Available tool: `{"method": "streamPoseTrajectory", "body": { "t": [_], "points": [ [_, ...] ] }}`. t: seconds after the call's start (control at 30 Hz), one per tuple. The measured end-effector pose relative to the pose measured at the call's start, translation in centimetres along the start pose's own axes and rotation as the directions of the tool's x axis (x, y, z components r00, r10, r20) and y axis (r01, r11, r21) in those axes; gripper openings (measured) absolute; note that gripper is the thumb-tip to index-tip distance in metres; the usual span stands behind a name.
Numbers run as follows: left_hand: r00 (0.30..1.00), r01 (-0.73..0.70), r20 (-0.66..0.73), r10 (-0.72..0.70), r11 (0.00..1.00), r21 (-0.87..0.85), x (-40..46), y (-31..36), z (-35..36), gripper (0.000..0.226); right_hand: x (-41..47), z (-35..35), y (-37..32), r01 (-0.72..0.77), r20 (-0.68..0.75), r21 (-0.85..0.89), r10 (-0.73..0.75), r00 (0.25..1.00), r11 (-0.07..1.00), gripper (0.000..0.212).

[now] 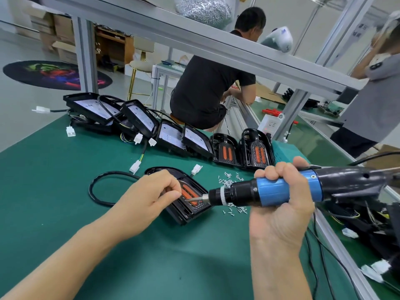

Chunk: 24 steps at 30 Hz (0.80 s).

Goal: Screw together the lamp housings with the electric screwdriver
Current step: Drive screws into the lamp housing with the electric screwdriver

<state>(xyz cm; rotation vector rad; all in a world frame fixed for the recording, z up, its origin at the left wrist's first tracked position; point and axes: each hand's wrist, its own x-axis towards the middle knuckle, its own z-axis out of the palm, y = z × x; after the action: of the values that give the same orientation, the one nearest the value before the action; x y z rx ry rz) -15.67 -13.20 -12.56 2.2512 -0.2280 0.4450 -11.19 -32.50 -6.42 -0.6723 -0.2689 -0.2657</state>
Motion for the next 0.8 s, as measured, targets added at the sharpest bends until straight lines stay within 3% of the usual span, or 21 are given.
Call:
{"method": "streamPoseTrajectory", "body": {
  "t": [0.1, 0.3, 0.43, 0.6, 0.8],
  "points": [
    [0.994, -0.096, 0.078, 0.076, 0.947, 0.306, 0.3, -0.6, 0.0, 0.015, -0.2, -0.1, 0.9, 0.029, 0.037, -0.106, -0.025, 0.999, 0.994, 0.027],
    [0.975, -0.095, 0.223, -0.011, 0.884, 0.458, 0.6, -1.2, 0.3, 0.015, -0.6, -0.2, 2.2, 0.074, 0.135, -0.276, -0.038, 0.990, 0.958, 0.031],
    [0.920, -0.201, 0.385, -0.076, 0.752, 0.628, 1.2, -0.9, 0.3, 0.020, -1.1, 0.1, 3.2, 0.027, 0.213, -0.322, 0.045, 0.976, 0.946, 0.032],
    [0.897, -0.281, 0.434, -0.084, 0.649, 0.706, 1.2, -0.5, 0.7, 0.022, -2.1, 0.1, 4.0, -0.011, 0.284, -0.338, 0.114, 0.952, 0.941, 0.034],
    [0.903, -0.269, 0.422, -0.080, 0.662, 0.700, 1.1, -0.4, 0.8, 0.024, -2.4, 0.5, 4.4, -0.004, 0.302, -0.392, 0.133, 0.944, 0.920, 0.034]
  ]
}}
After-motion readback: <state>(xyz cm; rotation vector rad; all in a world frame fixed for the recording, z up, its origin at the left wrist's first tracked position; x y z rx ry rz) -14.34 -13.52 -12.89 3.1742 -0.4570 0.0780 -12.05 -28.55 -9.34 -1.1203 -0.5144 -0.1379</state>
